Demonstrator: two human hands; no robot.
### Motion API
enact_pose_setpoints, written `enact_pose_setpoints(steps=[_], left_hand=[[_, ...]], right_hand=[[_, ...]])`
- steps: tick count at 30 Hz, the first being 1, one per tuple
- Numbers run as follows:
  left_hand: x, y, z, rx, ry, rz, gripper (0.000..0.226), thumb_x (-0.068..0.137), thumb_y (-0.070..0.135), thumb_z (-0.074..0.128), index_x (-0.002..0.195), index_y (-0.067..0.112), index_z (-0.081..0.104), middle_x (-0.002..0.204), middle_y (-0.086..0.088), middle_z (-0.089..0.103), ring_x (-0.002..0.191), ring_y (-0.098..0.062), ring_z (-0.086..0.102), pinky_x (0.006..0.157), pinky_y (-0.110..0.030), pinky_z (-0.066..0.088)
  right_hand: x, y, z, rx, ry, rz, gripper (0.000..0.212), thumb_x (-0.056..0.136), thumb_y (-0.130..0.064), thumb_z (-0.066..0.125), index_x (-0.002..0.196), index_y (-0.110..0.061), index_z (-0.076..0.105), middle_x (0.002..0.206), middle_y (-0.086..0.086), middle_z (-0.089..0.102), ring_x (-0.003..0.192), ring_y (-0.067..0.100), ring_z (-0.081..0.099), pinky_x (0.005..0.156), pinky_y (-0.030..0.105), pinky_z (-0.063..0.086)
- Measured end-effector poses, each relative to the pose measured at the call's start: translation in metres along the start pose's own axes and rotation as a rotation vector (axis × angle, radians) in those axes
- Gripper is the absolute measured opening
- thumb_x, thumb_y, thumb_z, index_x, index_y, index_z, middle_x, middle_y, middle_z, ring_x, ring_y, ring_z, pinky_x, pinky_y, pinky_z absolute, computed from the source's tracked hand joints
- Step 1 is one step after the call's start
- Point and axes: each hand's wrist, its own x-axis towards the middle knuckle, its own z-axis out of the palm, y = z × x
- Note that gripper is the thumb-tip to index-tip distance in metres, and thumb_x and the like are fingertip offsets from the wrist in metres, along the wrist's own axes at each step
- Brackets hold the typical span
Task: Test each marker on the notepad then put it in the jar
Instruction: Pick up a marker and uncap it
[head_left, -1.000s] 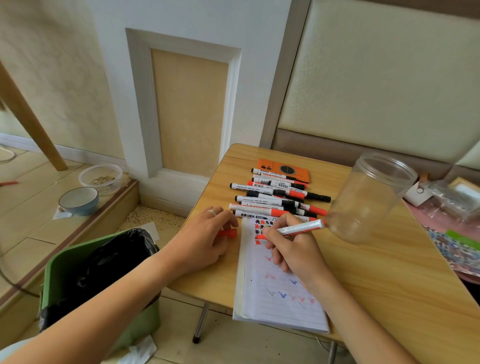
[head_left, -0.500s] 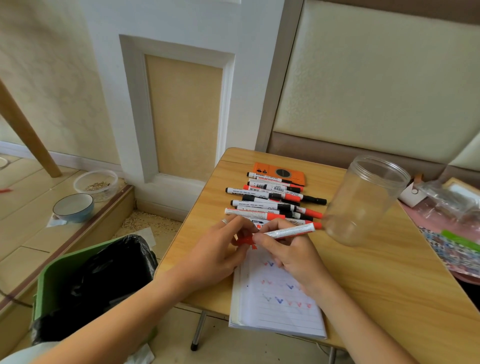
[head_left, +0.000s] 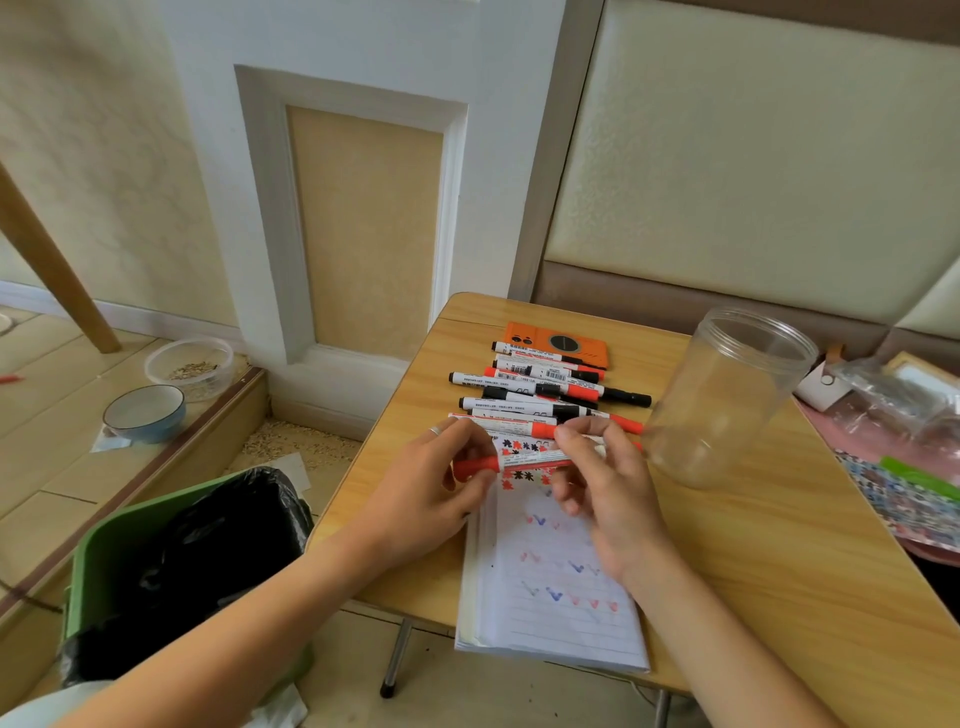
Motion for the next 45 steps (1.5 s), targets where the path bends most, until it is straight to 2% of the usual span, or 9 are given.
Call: enact_pose_setpoints(steps=[4,8,12,16,27,32,36,42,45], left_hand=[[0.001,0.003,0.006,-0.09,-0.026,-0.018,0.008,0.102,0.028,0.057,0.108,0.027,0.052,0.101,0.009,0.058,0.09,-0.014,0.055,0.073,-0.021,0.043],[0.006,0.008,0.013,-0.191,-0.032,-0.044,0.033,0.085,0.054,0.071,0.113,0.037,0.064,0.106,0.013,0.069,0.095,-0.012,0.067,0.079,-0.026,0.055],[0.008,0.005,0.019,-0.341,0.019,-0.169,0.024,0.084,0.035,0.078,0.106,0.025,0.074,0.089,0.007,0.073,0.079,-0.01,0.068,0.072,-0.027,0.054],[0.008,0.0,0.019,-0.468,0.029,-0.226,0.017,0.089,0.021,0.077,0.104,0.014,0.074,0.092,-0.002,0.075,0.084,-0.017,0.073,0.077,-0.032,0.059],[0.005,-0.001,0.018,-0.502,0.011,-0.236,0.014,0.091,0.021,0.075,0.101,0.013,0.071,0.091,-0.005,0.075,0.085,-0.021,0.074,0.079,-0.038,0.061],[0.008,-0.006,0.021,-0.258,0.005,-0.168,0.023,0.089,0.039,0.076,0.108,0.029,0.067,0.09,0.006,0.069,0.079,-0.013,0.064,0.069,-0.034,0.053],[0.005,-0.009,0.019,0.069,-0.107,-0.092,0.07,0.079,0.065,0.072,0.135,0.032,0.046,0.122,0.02,0.051,0.109,0.001,0.047,0.086,-0.013,0.04],[0.002,-0.015,0.019,0.46,-0.19,0.04,0.057,0.092,0.074,0.041,0.136,0.039,0.048,0.143,0.009,0.041,0.134,-0.011,0.034,0.11,-0.036,0.034],[0.002,-0.017,0.015,0.534,-0.216,0.066,0.053,0.095,0.073,0.033,0.135,0.041,0.047,0.143,0.008,0.042,0.135,-0.011,0.037,0.111,-0.038,0.032]], right_hand=[[-0.002,0.005,0.005,-0.117,-0.06,-0.017,0.013,0.104,-0.019,0.059,0.097,-0.009,0.065,0.065,0.007,0.061,0.051,0.021,0.057,0.04,0.025,0.044],[-0.004,0.005,0.006,-0.215,-0.112,-0.013,0.017,0.105,-0.025,0.059,0.097,-0.013,0.067,0.065,0.018,0.063,0.053,0.028,0.057,0.052,0.034,0.054],[-0.003,0.008,0.007,-0.332,-0.121,-0.048,0.02,0.103,-0.029,0.061,0.09,-0.016,0.066,0.058,0.016,0.06,0.051,0.027,0.059,0.047,0.028,0.043],[-0.004,0.006,0.007,-0.368,-0.151,-0.053,0.018,0.101,-0.026,0.065,0.087,-0.016,0.065,0.055,0.011,0.058,0.047,0.02,0.057,0.042,0.022,0.038],[-0.007,0.003,0.007,-0.452,-0.2,-0.087,0.017,0.101,-0.026,0.066,0.091,-0.012,0.065,0.054,-0.015,0.056,0.045,0.01,0.048,0.044,0.02,0.037],[-0.002,-0.002,0.004,-0.257,-0.136,-0.023,0.011,0.099,-0.008,0.054,0.095,-0.012,0.063,0.072,0.008,0.061,0.061,0.019,0.058,0.054,0.031,0.045],[0.002,-0.018,-0.006,-0.136,-0.046,-0.158,0.016,0.098,0.009,0.058,0.109,-0.002,0.055,0.085,0.01,0.066,0.065,0.02,0.065,0.057,0.024,0.052],[0.005,-0.067,-0.034,-0.484,0.23,-0.568,0.016,0.098,-0.017,0.07,0.106,-0.028,0.062,0.094,-0.001,0.074,0.08,0.021,0.073,0.072,0.044,0.061],[0.004,-0.108,-0.051,-0.614,0.381,-0.789,0.024,0.099,-0.025,0.068,0.122,-0.025,0.06,0.094,-0.011,0.07,0.087,0.016,0.072,0.079,0.044,0.06]])
